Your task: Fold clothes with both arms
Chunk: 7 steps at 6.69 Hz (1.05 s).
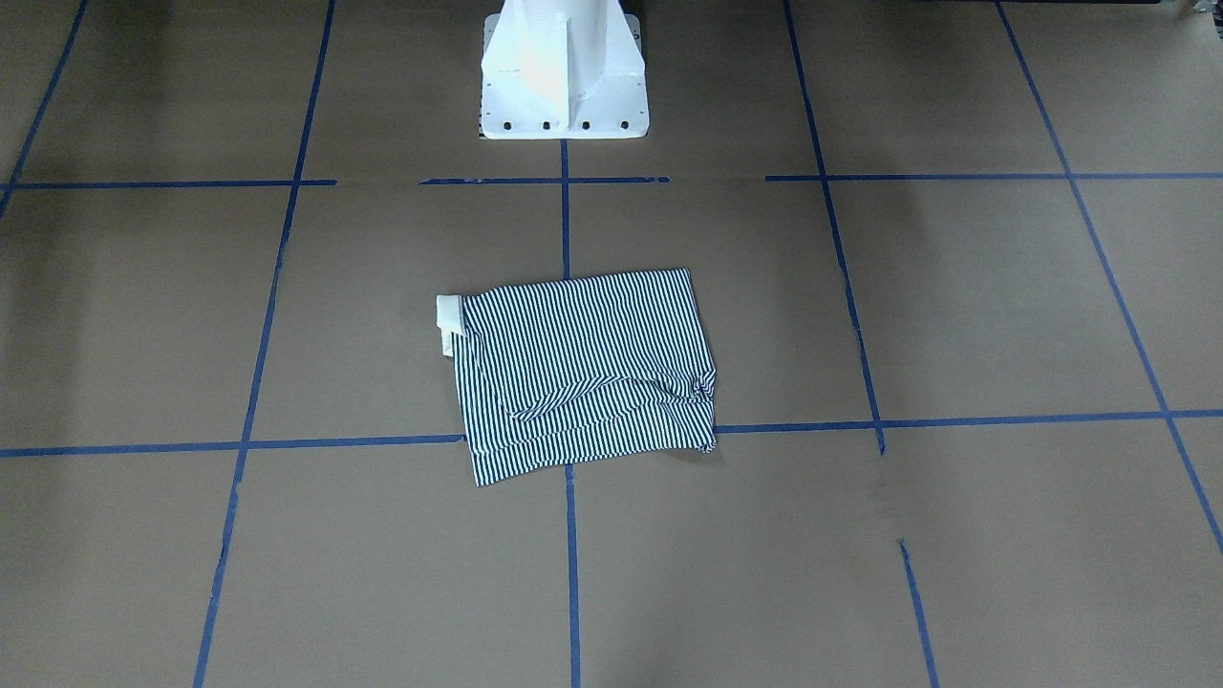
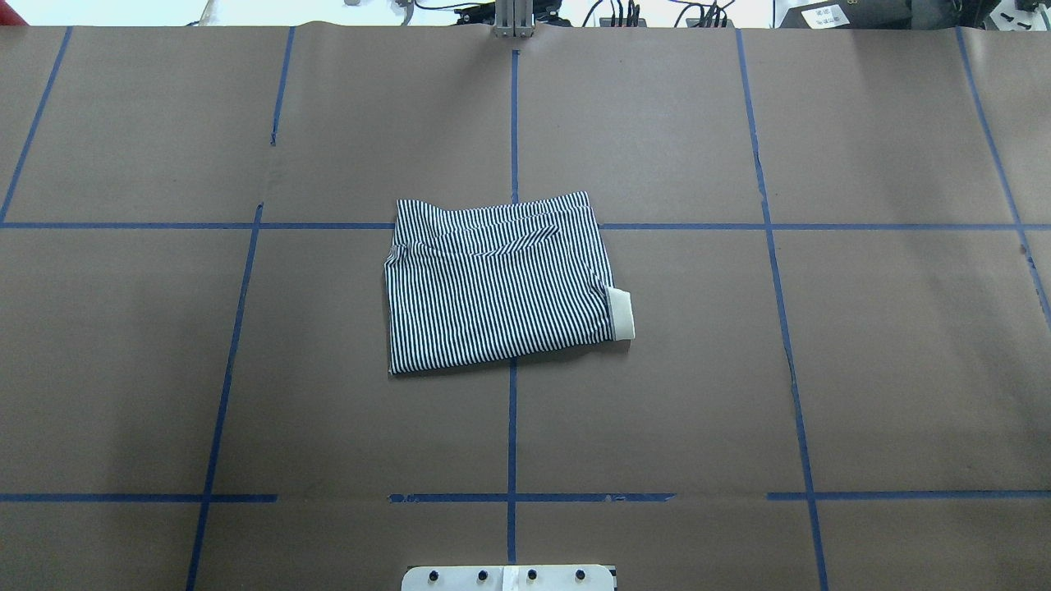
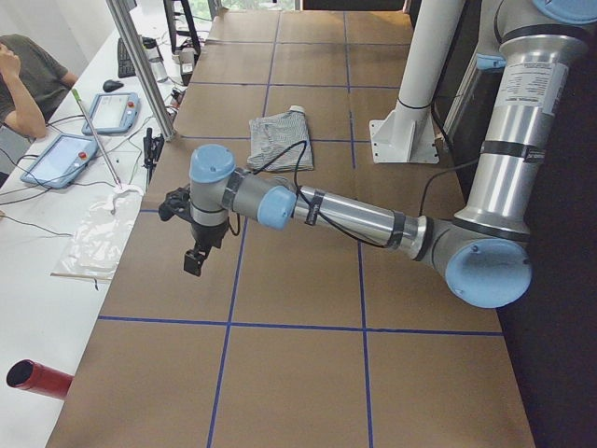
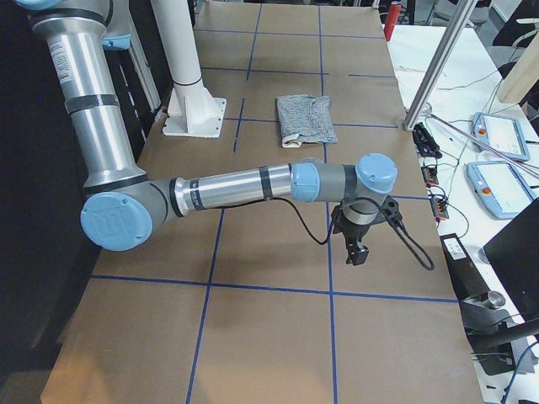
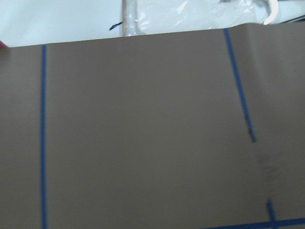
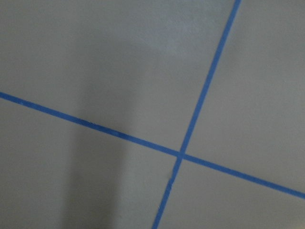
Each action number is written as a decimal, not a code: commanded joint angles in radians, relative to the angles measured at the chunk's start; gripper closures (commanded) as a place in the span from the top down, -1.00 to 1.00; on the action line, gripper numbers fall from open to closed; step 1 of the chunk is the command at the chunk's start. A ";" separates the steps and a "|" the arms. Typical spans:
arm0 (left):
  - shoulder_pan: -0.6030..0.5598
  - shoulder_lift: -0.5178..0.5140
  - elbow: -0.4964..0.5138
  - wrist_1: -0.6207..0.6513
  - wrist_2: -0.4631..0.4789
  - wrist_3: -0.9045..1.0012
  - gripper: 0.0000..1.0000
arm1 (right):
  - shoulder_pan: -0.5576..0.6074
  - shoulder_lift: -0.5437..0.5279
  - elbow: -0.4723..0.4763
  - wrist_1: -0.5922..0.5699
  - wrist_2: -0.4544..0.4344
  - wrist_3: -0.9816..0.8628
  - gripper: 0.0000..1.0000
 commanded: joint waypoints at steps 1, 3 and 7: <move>-0.061 0.126 -0.031 -0.012 -0.050 0.110 1.00 | 0.067 -0.154 0.106 -0.009 -0.007 -0.063 1.00; -0.061 0.148 0.036 -0.044 -0.033 0.096 1.00 | 0.070 -0.210 0.129 0.030 -0.007 -0.063 1.00; -0.049 0.140 0.044 0.005 -0.053 -0.089 1.00 | 0.072 -0.256 0.131 0.037 0.067 0.129 1.00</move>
